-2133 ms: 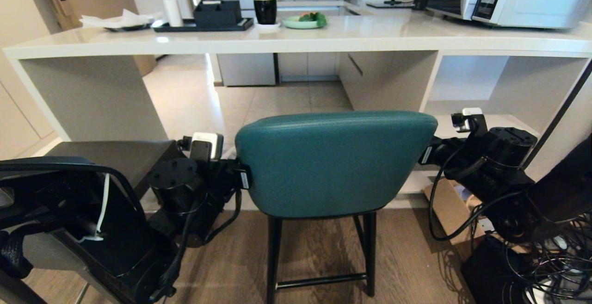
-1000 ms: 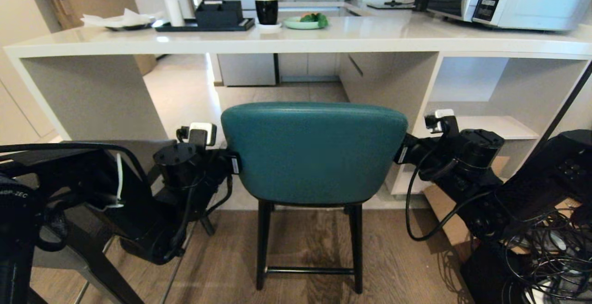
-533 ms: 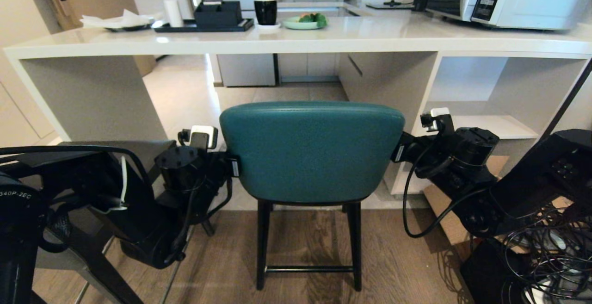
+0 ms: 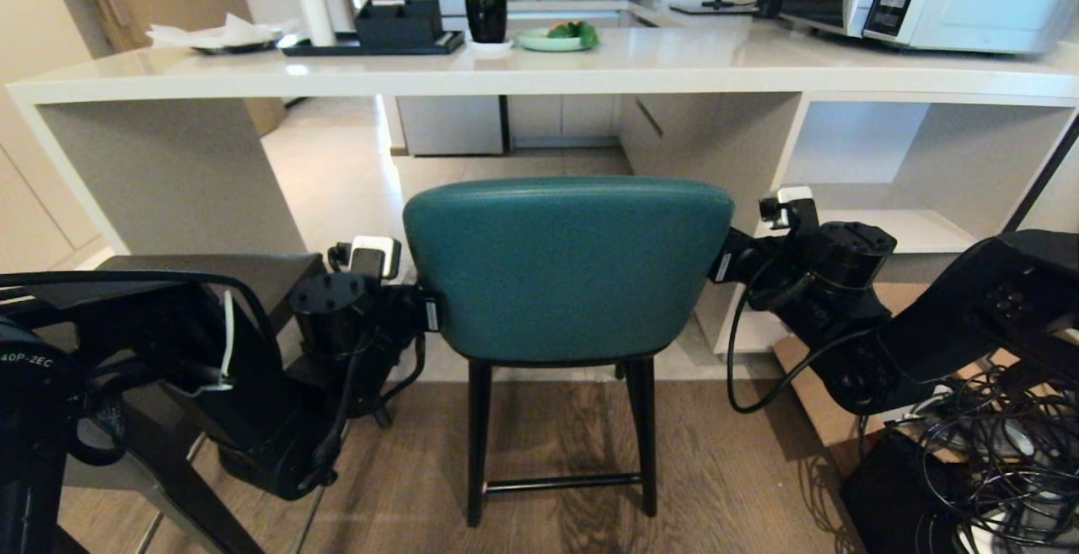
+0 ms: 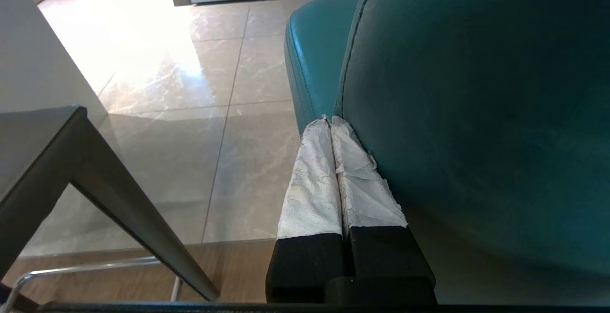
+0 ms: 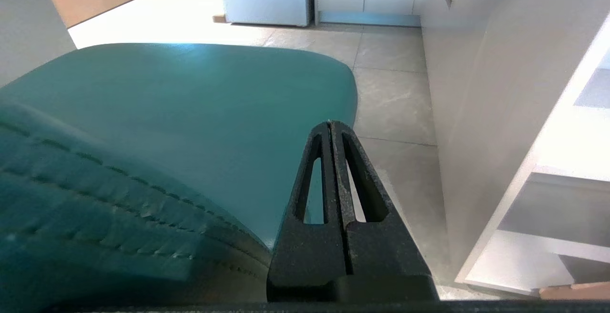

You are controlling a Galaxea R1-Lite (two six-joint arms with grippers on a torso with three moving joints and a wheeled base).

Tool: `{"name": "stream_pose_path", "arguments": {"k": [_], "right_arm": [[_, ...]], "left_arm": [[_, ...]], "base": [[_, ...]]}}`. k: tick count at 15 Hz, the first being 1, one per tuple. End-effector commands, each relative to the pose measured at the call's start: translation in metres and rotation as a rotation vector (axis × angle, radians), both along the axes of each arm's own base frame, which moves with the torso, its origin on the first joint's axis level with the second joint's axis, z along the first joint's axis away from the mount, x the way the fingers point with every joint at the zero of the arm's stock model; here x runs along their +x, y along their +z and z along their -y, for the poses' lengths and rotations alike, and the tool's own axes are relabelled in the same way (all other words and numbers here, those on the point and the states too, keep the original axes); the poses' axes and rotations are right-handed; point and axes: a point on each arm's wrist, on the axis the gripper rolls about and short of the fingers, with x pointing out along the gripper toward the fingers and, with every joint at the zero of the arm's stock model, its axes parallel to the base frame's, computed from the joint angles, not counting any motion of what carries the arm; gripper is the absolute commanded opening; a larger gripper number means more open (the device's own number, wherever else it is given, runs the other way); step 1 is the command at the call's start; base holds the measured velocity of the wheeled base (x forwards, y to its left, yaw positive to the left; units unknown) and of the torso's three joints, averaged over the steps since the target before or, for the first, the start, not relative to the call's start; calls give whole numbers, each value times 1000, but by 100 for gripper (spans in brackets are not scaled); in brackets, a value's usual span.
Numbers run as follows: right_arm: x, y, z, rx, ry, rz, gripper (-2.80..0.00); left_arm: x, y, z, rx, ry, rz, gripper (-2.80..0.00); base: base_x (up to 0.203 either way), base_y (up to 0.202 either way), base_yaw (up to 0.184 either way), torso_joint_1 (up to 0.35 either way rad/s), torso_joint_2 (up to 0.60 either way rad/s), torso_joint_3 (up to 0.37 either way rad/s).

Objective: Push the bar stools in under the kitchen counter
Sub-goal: Push the blue chair back under the dining table

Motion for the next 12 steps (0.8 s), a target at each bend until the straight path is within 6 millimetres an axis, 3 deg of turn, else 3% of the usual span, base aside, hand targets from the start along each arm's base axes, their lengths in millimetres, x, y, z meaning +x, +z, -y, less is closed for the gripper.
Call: {"name": "stream_pose_path", "arguments": {"k": [1, 6, 12], "right_arm": [[0, -8, 3, -10, -3, -25, -280], [-1, -8, 4, -10, -6, -25, -280], [6, -5, 9, -4, -38, -7, -280]], "left_arm": [[9, 5, 2, -16, 2, 39, -280], [44, 30, -14, -4, 78, 100, -280], [30, 20, -10, -6, 46, 99, -280]], "base": [[0, 0, 0, 0, 0, 0], [0, 0, 0, 0, 0, 0], [0, 0, 0, 0, 0, 0]]}}
